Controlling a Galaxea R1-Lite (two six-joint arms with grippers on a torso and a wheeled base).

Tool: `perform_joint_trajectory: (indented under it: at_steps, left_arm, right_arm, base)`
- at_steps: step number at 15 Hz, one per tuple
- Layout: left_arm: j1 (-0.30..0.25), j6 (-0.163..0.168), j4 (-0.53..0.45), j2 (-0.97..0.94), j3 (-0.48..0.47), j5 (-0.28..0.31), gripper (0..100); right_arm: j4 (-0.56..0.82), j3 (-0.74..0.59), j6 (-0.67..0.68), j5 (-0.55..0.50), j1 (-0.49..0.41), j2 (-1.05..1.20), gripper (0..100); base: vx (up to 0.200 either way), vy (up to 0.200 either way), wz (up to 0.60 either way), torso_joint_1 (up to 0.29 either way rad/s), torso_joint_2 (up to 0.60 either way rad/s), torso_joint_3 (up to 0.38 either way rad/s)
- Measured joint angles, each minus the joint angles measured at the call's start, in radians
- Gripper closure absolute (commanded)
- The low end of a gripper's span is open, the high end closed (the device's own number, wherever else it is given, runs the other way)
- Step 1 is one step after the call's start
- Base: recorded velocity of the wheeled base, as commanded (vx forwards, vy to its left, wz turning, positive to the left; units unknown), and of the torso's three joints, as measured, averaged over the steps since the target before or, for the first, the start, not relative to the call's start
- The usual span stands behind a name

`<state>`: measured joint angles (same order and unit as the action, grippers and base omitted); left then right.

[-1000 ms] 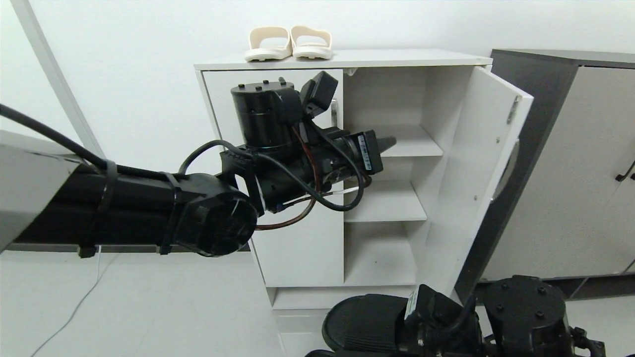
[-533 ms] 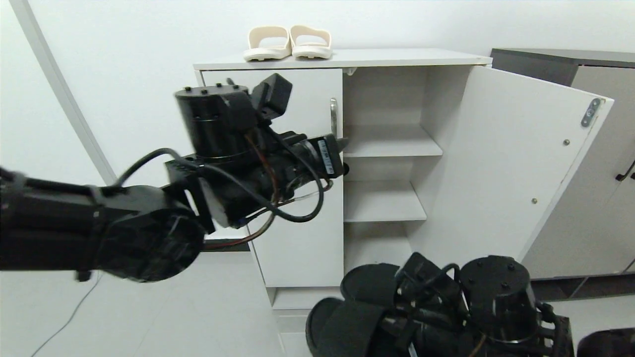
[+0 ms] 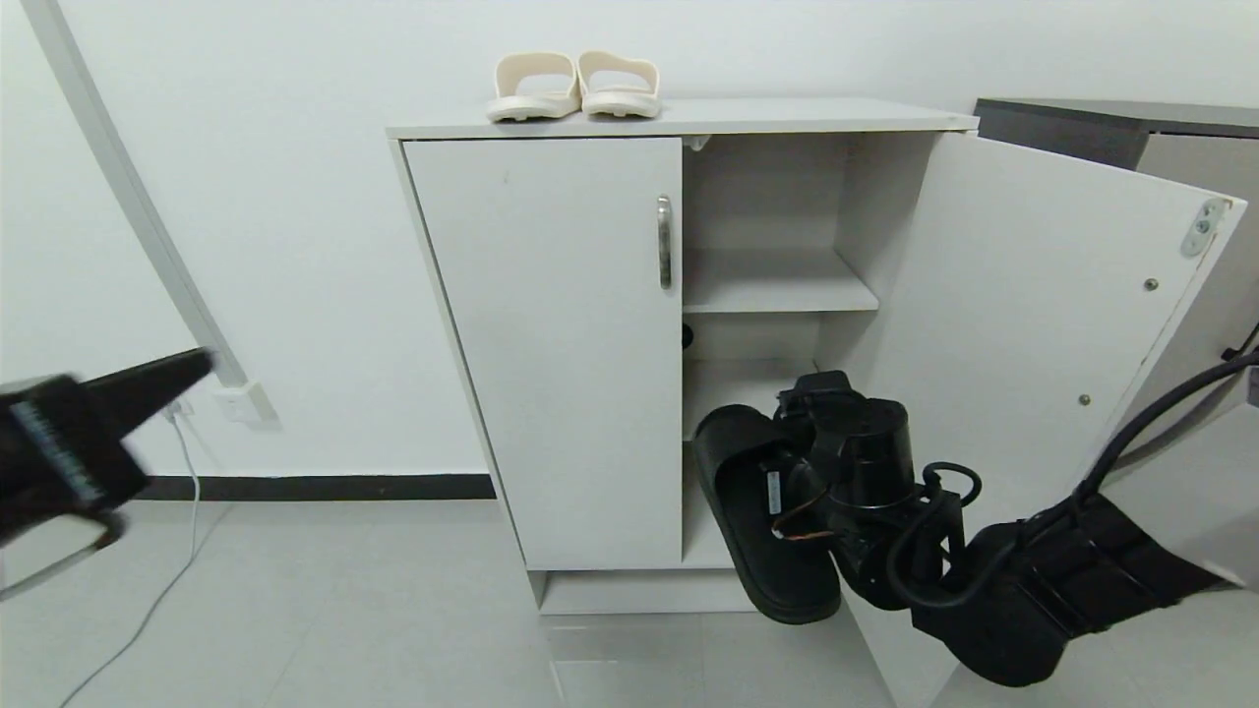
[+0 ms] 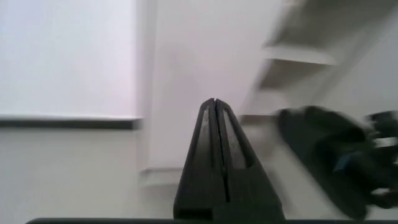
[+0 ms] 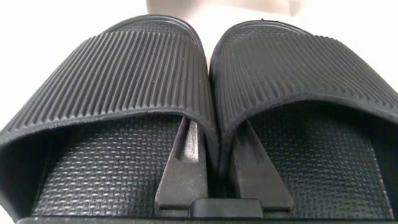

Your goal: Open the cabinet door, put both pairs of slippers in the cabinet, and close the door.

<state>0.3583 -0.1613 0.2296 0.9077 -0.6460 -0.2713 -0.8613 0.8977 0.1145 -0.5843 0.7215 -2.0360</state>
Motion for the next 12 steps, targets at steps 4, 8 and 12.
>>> perform_joint_trajectory:
  at_steps: [4, 8, 12]
  left_arm:
    - [-0.27, 0.094, -0.256, -0.451, 0.117, -0.124, 100]
    - [-0.46, 0.126, -0.266, -0.744, 0.374, -0.037, 100]
    - [-0.499, 0.082, -0.201, -0.81, 0.614, 0.297, 100]
  right_arm:
    - [0.0, 0.019, 0.0, -0.008, -0.013, -0.039, 100]
    - [-0.004, 0.018, -0.001, -0.017, 0.001, -0.046, 100]
    - [-0.008, 0.007, -0.002, -0.018, 0.013, -0.047, 100]
  base:
    - [0.0, 0.0, 0.0, 0.0, 0.0, 0.0]
    - [0.0, 0.0, 0.0, 0.0, 0.0, 0.0]
    - [0.0, 0.0, 0.0, 0.0, 0.0, 0.0]
